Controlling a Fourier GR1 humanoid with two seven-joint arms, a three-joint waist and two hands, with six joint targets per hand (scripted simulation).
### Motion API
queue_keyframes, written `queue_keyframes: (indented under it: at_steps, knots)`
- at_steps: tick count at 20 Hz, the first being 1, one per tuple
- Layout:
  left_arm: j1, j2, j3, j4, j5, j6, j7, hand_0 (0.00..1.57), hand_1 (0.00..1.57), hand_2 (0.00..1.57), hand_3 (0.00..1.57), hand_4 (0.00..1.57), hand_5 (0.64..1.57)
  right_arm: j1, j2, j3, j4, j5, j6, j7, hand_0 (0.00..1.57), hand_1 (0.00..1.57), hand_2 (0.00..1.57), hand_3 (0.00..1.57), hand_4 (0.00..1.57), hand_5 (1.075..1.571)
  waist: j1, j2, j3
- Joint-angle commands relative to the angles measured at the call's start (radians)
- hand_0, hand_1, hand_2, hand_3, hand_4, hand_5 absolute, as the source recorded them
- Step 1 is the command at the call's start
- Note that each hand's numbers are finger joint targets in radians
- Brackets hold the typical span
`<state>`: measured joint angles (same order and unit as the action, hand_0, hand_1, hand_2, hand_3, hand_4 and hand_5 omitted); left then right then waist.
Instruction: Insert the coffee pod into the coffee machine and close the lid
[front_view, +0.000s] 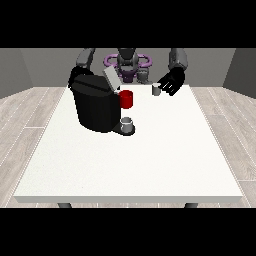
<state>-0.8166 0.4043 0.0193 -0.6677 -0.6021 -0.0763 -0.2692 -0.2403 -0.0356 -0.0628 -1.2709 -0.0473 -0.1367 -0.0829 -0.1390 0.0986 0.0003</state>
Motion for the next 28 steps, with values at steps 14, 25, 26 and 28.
queue_keyframes:
  at_steps: [14,25,26,28]
  knots:
    - [-0.241,0.018,0.084,-0.018,0.014,-0.056,0.156,1.21,1.21,1.25,1.20,0.51,1.571,-0.075,-0.015,-0.002,-0.041,-0.002,-0.014,0.034,0.00,0.00,0.00,0.00,0.51,1.571,-0.096,0.050,0.0000]
    - [-0.330,0.090,0.112,0.018,-0.013,-0.037,0.117,1.28,1.28,1.31,1.23,0.50,1.571,-0.107,-0.027,0.022,-0.110,0.016,-0.005,0.034,0.00,0.00,0.00,0.00,0.53,1.571,-0.169,0.164,-0.0003]
    - [-0.337,0.068,0.108,0.037,-0.016,-0.048,0.161,1.26,1.26,1.30,1.24,0.49,1.571,-0.114,-0.006,0.049,-0.128,0.038,-0.035,0.097,0.00,0.00,0.00,0.00,0.52,1.571,-0.173,0.129,-0.0004]
    - [-0.356,0.037,0.085,0.006,-0.033,-0.028,0.166,1.28,1.28,1.30,1.24,0.49,1.571,-0.116,0.020,0.029,-0.073,0.040,-0.061,0.010,0.00,0.00,0.00,0.00,0.48,1.571,-0.144,0.159,0.0001]
